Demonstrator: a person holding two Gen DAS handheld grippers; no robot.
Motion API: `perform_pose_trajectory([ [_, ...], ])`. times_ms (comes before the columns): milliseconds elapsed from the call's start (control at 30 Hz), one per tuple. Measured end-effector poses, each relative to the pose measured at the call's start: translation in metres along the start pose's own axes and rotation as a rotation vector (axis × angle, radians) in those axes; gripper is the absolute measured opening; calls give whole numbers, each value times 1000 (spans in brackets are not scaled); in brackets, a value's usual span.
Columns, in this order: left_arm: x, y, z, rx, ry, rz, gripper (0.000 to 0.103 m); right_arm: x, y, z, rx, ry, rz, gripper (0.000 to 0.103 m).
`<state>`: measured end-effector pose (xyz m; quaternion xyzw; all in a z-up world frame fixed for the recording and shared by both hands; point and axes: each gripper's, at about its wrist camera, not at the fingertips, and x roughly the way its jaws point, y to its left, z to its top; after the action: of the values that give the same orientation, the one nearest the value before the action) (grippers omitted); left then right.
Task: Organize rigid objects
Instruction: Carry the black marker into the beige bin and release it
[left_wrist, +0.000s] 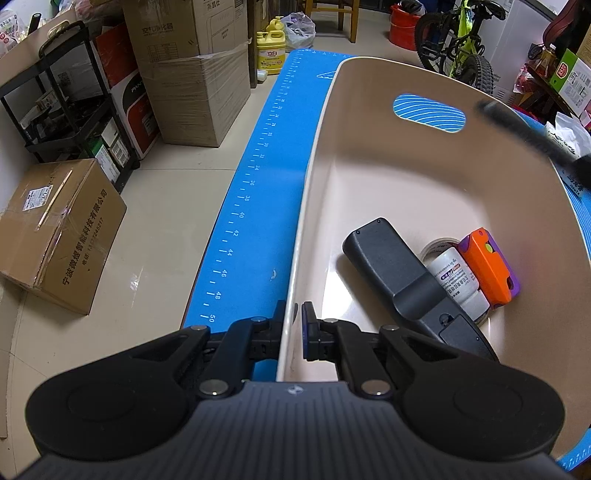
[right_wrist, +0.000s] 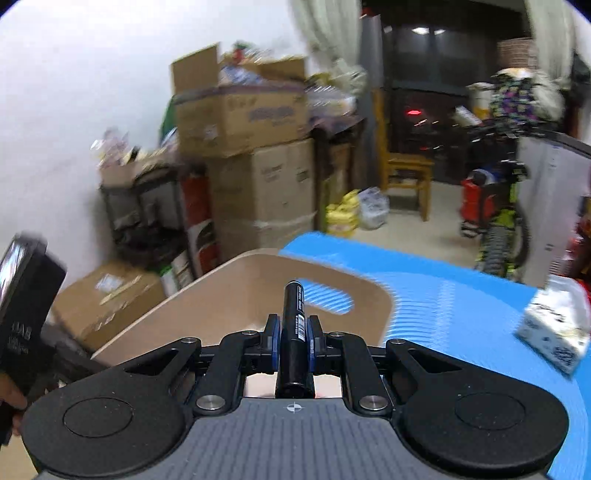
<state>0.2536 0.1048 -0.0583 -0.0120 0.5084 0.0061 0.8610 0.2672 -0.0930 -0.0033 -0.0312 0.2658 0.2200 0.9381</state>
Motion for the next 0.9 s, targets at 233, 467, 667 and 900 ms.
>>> perform_pose_trajectory([
  [233, 0, 0, 0, 1, 1, 1, 9, 36, 24, -16, -60, 148, 55, 25],
  [467, 0, 2, -1, -2, -1, 0, 9, 45, 18, -25, -40, 188, 70, 33],
  [667, -1, 2, -1, -4, -3, -4, 9, 22, -2, -10, -42, 75, 8, 57],
  [900, -3, 2, -1, -9, -9, -10, 9, 5, -52, 3, 33, -1, -115, 76],
])
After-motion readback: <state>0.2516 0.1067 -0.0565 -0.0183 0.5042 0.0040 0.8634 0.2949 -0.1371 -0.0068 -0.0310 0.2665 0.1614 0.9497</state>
